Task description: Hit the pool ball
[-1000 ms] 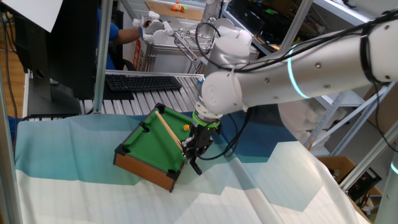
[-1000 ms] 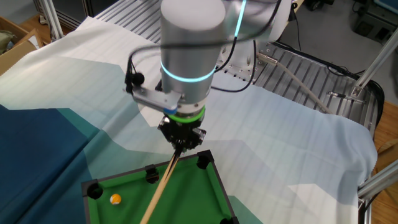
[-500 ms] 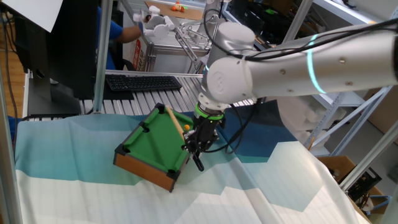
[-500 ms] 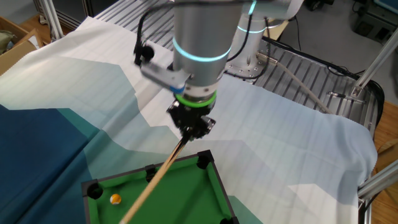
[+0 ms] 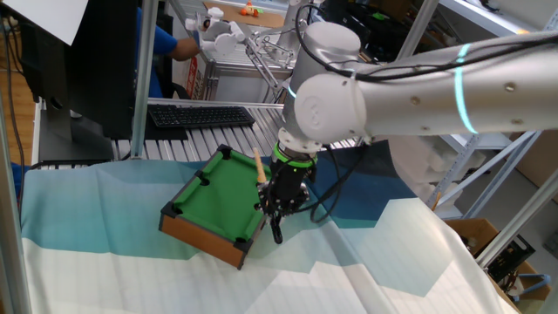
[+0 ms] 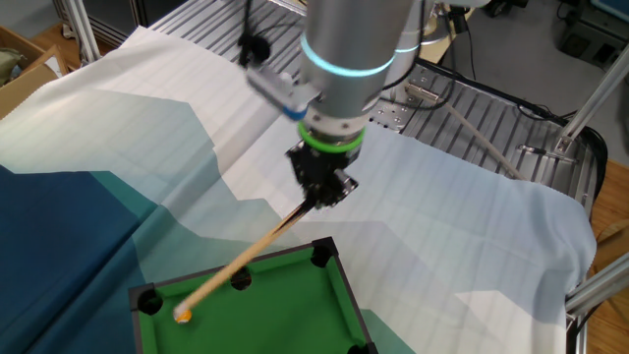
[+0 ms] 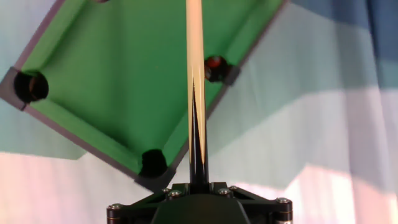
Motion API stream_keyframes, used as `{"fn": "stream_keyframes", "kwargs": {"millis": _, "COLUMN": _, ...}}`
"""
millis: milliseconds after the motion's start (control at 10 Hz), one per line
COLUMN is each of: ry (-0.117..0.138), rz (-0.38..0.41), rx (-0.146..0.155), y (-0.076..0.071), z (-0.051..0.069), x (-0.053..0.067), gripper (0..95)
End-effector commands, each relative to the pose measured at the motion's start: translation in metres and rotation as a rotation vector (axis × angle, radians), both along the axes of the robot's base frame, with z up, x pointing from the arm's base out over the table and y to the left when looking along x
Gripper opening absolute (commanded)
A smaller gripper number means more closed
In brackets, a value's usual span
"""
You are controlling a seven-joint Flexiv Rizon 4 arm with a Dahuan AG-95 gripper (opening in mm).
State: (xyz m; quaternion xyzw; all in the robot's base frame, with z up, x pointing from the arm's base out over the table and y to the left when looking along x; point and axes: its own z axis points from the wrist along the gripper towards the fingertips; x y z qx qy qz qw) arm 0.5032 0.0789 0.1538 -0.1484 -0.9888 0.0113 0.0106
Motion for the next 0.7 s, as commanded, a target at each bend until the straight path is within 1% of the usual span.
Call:
{"fn": "stream_keyframes", "kwargs": {"millis": 100, "ry": -0.009, "rz": -0.151, "rx": 0.001, "y": 0.0032, "z": -0.0023, "x": -0.0171, "gripper": 0.0}}
{"fn": "stream_keyframes", "kwargs": {"millis": 400, "ry": -0.014, "rz": -0.197, "rx": -0.001, "y": 0.0029, "z": -0.0043, "x": -0.0223, "gripper": 0.0}}
{"fn": "stream_keyframes", "kwargs": {"millis": 700, "ry": -0.013, "rz": -0.205, "rx": -0.006, "y": 0.0027, "z": -0.0037, "x": -0.0229, "gripper": 0.0}}
